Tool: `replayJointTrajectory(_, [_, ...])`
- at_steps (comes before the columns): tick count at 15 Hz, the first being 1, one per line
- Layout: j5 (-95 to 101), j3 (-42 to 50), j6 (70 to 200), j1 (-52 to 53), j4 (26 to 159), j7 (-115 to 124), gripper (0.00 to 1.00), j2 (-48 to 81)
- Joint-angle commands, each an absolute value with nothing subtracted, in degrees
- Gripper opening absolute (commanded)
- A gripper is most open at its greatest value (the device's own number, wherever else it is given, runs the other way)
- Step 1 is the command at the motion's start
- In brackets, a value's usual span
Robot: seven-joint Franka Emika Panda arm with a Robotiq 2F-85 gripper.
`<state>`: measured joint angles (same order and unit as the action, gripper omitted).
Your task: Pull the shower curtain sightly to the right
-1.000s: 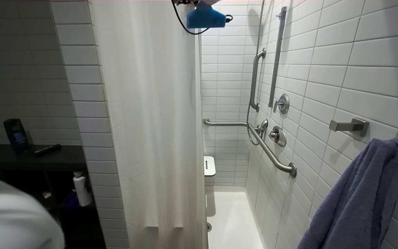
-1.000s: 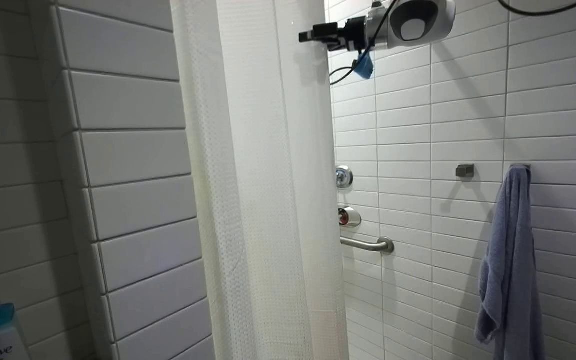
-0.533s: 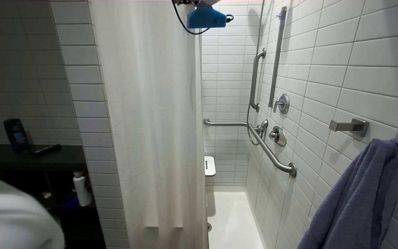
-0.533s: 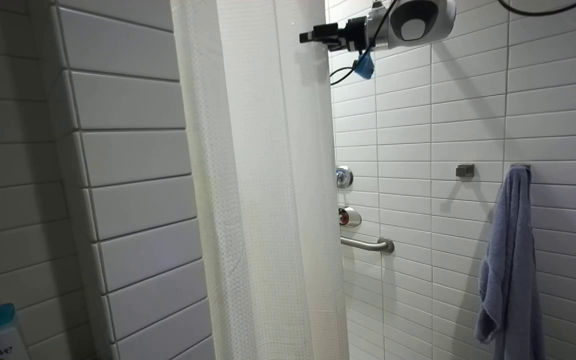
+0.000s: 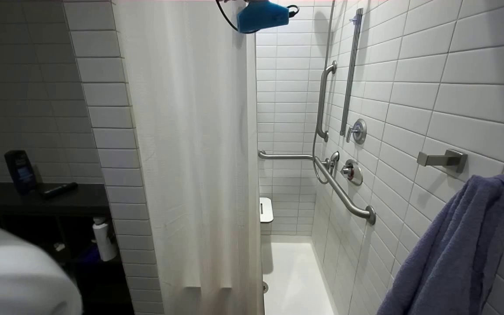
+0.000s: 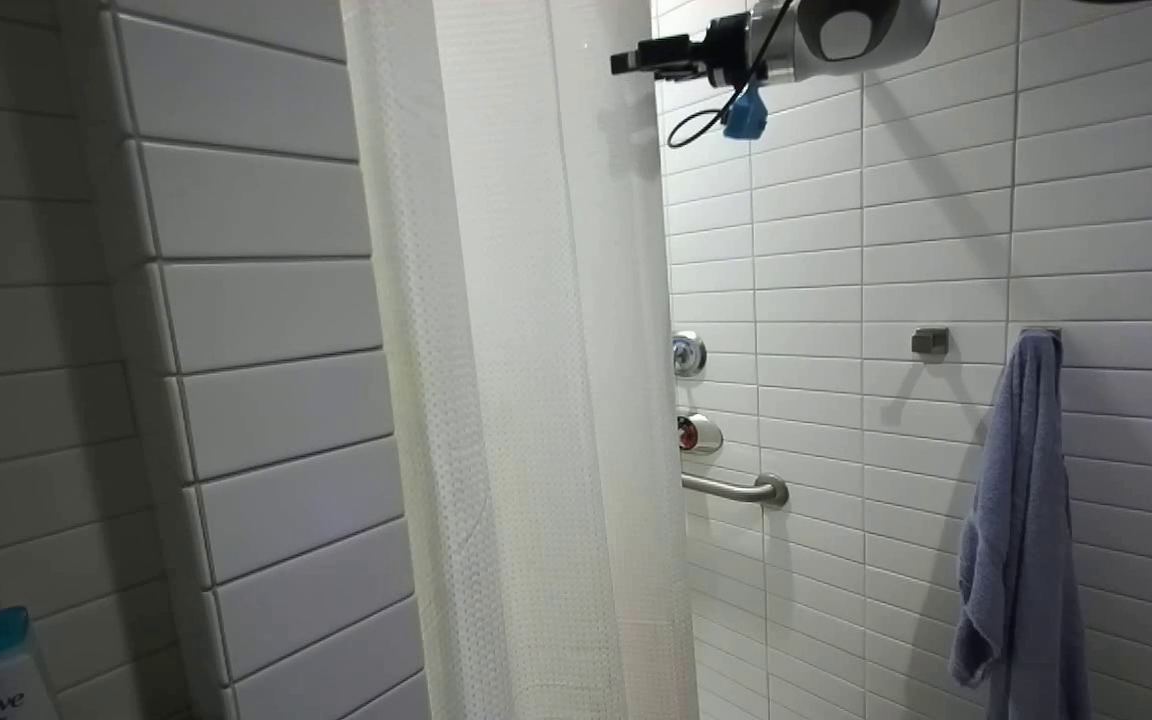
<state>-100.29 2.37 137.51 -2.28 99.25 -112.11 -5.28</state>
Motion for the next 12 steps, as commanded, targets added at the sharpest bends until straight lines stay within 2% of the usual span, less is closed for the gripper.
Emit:
replayJointTrajectory(1, [-101.5,1.5,138.9,-1.9,105.8,-117.1,1.0,-11.3])
replayJointTrajectory(12, [-103.7,0.7,139.0,-2.4,111.9,-125.7,1.0,-16.7])
